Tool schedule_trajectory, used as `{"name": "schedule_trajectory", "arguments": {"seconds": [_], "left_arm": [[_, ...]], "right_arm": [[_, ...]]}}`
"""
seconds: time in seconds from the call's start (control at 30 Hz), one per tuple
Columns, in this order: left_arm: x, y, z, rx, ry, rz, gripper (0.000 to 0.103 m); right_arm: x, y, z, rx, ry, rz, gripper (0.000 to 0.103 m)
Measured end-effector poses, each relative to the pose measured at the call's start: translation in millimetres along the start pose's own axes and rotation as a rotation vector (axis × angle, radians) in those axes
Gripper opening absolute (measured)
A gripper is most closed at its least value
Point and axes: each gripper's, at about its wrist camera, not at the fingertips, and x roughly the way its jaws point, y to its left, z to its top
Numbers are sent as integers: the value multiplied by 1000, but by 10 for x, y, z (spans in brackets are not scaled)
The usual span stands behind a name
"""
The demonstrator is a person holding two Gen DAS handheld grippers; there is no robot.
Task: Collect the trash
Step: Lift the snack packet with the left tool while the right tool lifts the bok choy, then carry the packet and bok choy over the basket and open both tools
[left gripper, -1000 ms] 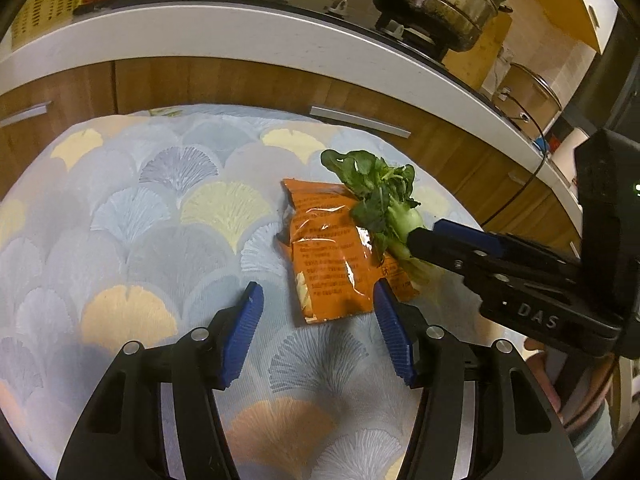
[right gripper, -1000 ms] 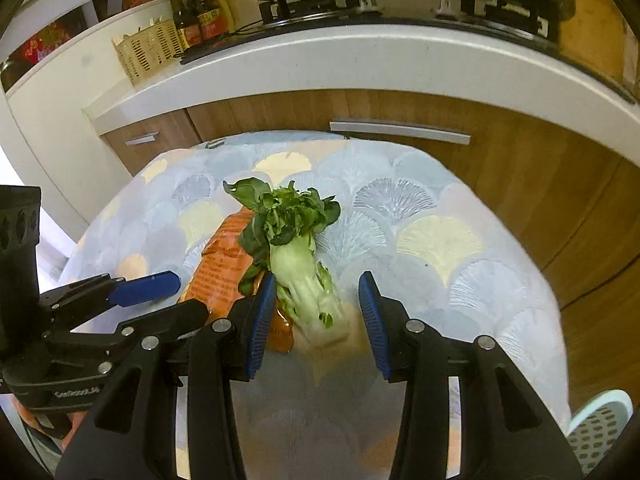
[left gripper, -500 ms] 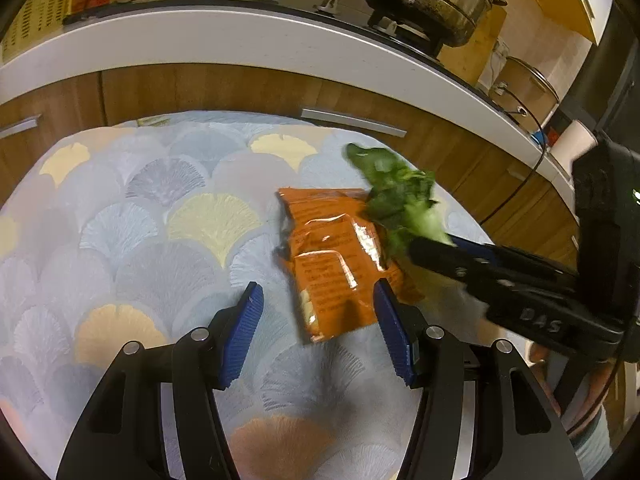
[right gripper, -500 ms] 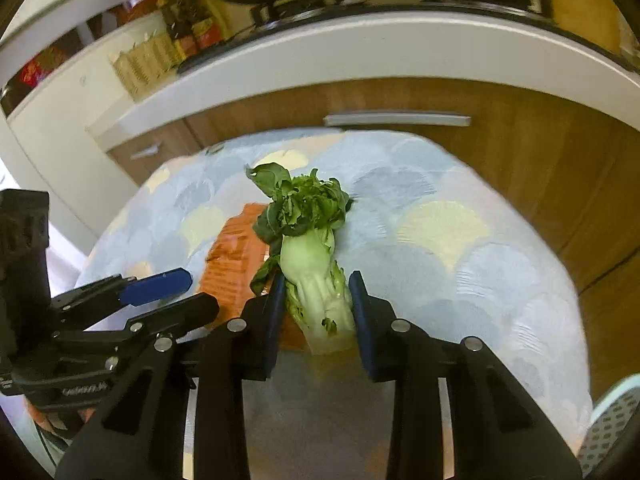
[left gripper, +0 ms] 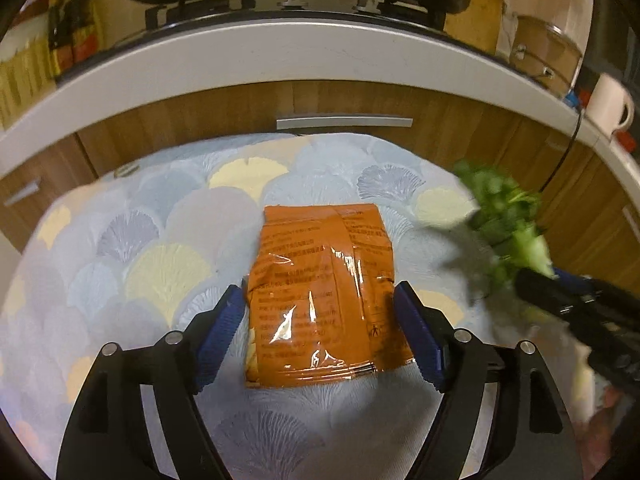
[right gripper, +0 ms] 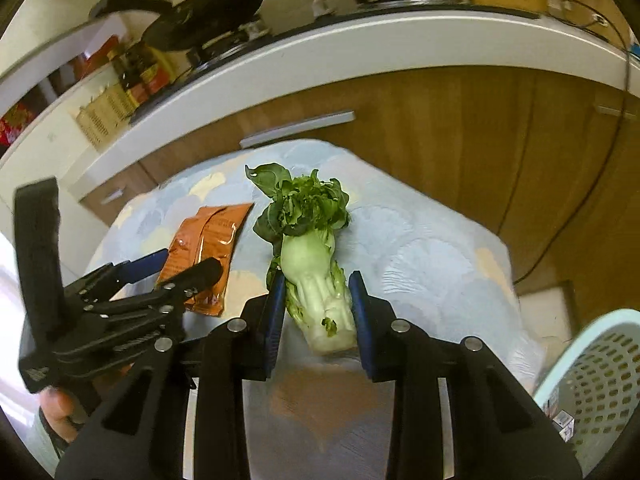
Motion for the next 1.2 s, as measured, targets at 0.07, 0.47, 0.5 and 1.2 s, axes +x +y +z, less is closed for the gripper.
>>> {"name": "schedule_trajectory", "arguments": {"seconds": [0.07,0.47,0.5,1.2], "left_arm": [[-12,-7,-2,16,-13,14,61],[-558,-38,-162,3,-110,-232,43],[-649,-61,-174,5,-125,-248,43],[-1354,-1292,-631,166,-173,-473,44]], "right_arm": [[-47,-7,-15,6,-8,-10,29],[-719,49,-243,41,-114,-15,29],[-810,71,-282,34,-127,-30,29],[-2037,-501,-1092,164,-241,-245,29]]}}
